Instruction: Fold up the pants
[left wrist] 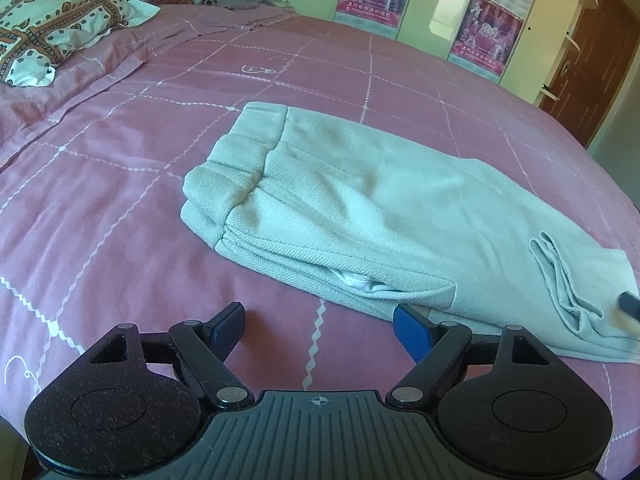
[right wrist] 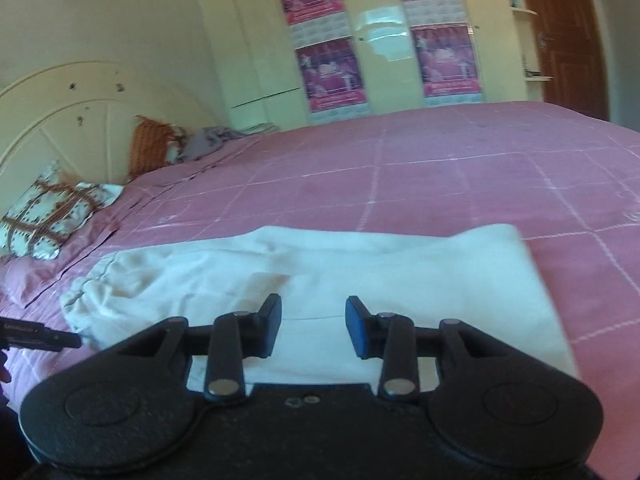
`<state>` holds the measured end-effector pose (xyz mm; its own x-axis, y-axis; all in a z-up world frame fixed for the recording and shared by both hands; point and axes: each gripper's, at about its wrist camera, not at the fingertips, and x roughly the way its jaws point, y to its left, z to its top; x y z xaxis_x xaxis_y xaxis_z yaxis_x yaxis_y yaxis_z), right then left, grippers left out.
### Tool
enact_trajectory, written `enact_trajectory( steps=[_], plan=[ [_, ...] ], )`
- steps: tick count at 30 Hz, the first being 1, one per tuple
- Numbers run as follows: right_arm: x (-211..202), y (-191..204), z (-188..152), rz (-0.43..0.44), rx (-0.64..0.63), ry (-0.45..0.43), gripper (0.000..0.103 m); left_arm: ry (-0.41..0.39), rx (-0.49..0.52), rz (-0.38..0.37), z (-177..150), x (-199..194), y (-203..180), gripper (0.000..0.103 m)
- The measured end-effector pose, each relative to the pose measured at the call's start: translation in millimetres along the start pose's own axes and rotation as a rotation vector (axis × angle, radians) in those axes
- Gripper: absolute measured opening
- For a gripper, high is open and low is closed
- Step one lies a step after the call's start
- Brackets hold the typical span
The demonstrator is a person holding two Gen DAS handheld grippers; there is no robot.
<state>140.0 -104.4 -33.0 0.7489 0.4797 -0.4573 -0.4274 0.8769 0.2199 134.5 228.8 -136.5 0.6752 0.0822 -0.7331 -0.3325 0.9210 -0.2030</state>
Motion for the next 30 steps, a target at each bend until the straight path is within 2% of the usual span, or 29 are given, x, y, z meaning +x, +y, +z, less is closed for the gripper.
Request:
enact_trajectory(
  steps=[1,2,3,4,5,7,9,11,15,18,22,25,30],
  plan=[
    [13.8,13.8,-3.6,0.018,-0.024,0.043,0.035,0.000,-0.001,0.000,-0.5,-1.2,0.6,0.081],
    [33.3,25.6,-10.6,0.020,-0.060,0.130,0.035,0.002,-0.007,-0.001,-0.8,-2.4,1.8,0.081],
    [48.6,37.5,-17.9,-0.016,-0.115,0.195,0.035,0.001,-0.013,-0.005,-1.3,-3.9,3.3,0.081],
    [46.5,47.1,-20.6,-0.044,-0.156,0.160,0.034,-0.002,-0.017,-0.008,-1.7,-5.2,4.8,0.081],
    [43.1,48.8,-17.0,-0.039,-0.136,0.153,0.034,-0.006,-0.022,-0.011,-1.9,-6.5,6.9,0.081],
    [30.6,37.7,-6.5,-0.015,-0.042,0.093,0.038,-0.009,-0.041,-0.031,-1.2,-6.4,11.2,0.081],
    [21.7,26.0,2.3,-0.073,-0.034,0.042,0.038,-0.004,-0.082,-0.069,1.4,-2.7,18.5,0.081],
    [14.5,7.3,10.2,-0.095,0.002,0.010,0.039,-0.006,-0.157,-0.119,3.9,1.8,30.4,0.081],
    [9.0,-22.1,21.5,-0.142,0.055,-0.003,0.041,-0.010,-0.347,-0.234,3.8,13.0,60.1,0.081],
    [13.2,-25.8,19.8,-0.183,0.035,0.019,0.041,-0.016,-0.433,-0.297,3.8,24.5,73.5,0.081],
    [21.5,-19.2,14.2,-0.204,0.018,0.054,0.042,-0.039,-0.483,-0.348,9.2,48.0,83.0,0.081],
    [27.0,-14.6,9.5,-0.253,-0.013,0.097,0.042,-0.067,-0.521,-0.398,17.2,71.6,89.7,0.081],
    [17.8,-22.9,12.3,-0.258,0.000,0.094,0.043,-0.120,-0.499,-0.437,28.8,98.3,79.6,0.081]
  ],
)
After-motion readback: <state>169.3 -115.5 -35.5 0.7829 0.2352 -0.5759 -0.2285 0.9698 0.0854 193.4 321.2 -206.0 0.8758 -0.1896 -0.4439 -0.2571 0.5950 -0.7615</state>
